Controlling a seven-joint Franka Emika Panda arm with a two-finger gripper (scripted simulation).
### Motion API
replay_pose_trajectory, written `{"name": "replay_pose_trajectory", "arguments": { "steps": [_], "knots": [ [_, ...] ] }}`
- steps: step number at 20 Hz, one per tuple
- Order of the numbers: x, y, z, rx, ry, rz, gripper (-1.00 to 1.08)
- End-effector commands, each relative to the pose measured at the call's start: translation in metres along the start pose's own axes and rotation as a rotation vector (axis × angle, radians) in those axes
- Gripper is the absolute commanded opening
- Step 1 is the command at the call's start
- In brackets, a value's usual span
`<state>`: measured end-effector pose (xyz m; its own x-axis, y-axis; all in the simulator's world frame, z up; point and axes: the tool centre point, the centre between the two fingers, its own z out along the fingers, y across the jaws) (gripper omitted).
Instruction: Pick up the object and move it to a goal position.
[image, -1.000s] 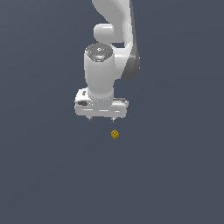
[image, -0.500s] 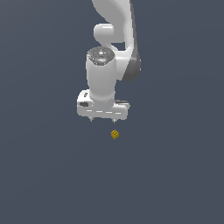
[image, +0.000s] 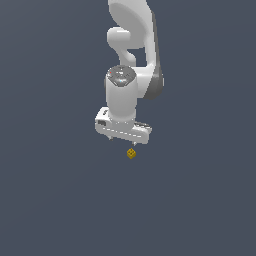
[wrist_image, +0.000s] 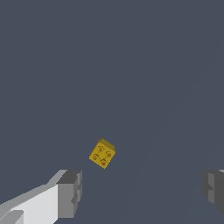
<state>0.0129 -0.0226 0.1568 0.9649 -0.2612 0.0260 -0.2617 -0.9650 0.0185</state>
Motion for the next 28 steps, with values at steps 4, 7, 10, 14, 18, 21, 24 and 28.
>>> {"name": "replay_pose_trajectory", "arguments": {
  "steps": [4,7,10,14,18,21,24,28],
  "knots": [
    [-0.007,-0.012,0.022,0.009,-0.009,0.145,1.0],
    [-0.011,-0.018,0.033,0.012,-0.014,0.225,1.0],
    [-0.015,-0.024,0.045,0.013,-0.019,0.305,1.0],
    [-0.021,-0.03,0.059,0.014,-0.024,0.405,1.0],
    [-0.025,-0.035,0.07,0.013,-0.027,0.482,1.0],
    [-0.027,-0.037,0.076,0.012,-0.029,0.526,1.0],
    [-0.029,-0.039,0.08,0.011,-0.03,0.557,1.0],
    [-0.031,-0.04,0.083,0.01,-0.031,0.579,1.0]
  ]
}}
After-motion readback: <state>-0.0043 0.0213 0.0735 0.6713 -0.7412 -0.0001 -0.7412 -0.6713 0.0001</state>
